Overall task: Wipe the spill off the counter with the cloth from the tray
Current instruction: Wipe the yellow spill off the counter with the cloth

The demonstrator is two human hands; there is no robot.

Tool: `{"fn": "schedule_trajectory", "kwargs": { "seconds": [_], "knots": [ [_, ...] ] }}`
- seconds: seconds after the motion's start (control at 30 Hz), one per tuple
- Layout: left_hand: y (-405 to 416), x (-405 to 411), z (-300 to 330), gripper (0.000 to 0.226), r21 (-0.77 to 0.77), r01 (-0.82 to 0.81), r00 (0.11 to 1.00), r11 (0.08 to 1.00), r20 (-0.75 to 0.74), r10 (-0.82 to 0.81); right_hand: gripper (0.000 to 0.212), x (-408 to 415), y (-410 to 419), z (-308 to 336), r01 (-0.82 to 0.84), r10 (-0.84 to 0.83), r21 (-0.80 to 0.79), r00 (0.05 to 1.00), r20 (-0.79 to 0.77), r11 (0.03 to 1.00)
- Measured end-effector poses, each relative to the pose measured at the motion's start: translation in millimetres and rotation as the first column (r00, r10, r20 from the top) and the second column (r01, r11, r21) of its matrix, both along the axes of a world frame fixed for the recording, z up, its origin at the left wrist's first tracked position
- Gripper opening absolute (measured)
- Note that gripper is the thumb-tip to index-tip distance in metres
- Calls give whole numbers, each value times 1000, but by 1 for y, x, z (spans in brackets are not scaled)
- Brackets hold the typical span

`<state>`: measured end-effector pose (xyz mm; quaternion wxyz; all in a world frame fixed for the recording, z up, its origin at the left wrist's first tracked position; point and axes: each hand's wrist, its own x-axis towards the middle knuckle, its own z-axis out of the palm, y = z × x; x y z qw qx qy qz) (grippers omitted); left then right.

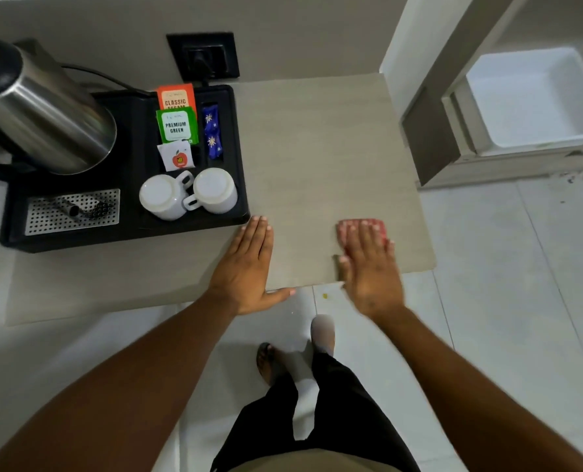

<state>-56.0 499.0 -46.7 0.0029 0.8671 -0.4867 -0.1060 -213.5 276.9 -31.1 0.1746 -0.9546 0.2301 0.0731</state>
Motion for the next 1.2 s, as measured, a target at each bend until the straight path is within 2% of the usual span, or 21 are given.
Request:
{"fn": "schedule_trajectory", "kwargs": {
  "seconds": [0.13,0.27,0.33,0.43,0.53,0.7,0.87,0.97,1.03,1.13,1.2],
  "knots": [
    [-4,-1,1,130,22,-22,1000,1000,-11,22,70,31,-87,6,131,-132,-29,991,-35,991],
    [-17,-2,0,126,-6,-67,998,998,-22,67,66,98,-94,8,143,-144,-45,989,-22,989],
    [-19,-2,-1,125,-33,-74,997,997,-32,73,67,109,-63,8,52,-52,-25,999,-2,998],
    [-17,-2,-3,122,-86,-79,997,993,-30,76,70,80,-16,4,-168,170,-37,985,30,985],
    [-16,-2,-6,121,-110,-80,996,991,-34,77,74,51,-39,1,-246,246,-39,969,-7,969],
    [-17,-1,-4,122,-74,-87,994,993,-73,82,78,100,-141,11,-115,113,-53,993,-41,992],
    [-18,-1,-6,121,-127,-80,995,989,-67,72,79,210,-163,13,-46,45,-49,998,-34,998],
    [-18,0,-8,121,-132,-83,995,988,-65,75,74,250,-135,11,-124,123,-37,992,-16,992],
    [-18,-1,-8,122,-115,-87,994,990,-70,79,72,247,-105,7,-230,230,-31,973,8,973],
    [-19,-1,-7,122,-102,-99,993,990,-80,91,74,196,-68,-1,-422,424,-59,905,20,904],
    [-19,-1,-7,121,-101,-97,993,990,-76,90,76,161,-73,-4,-487,489,-65,872,20,871]
  ]
}}
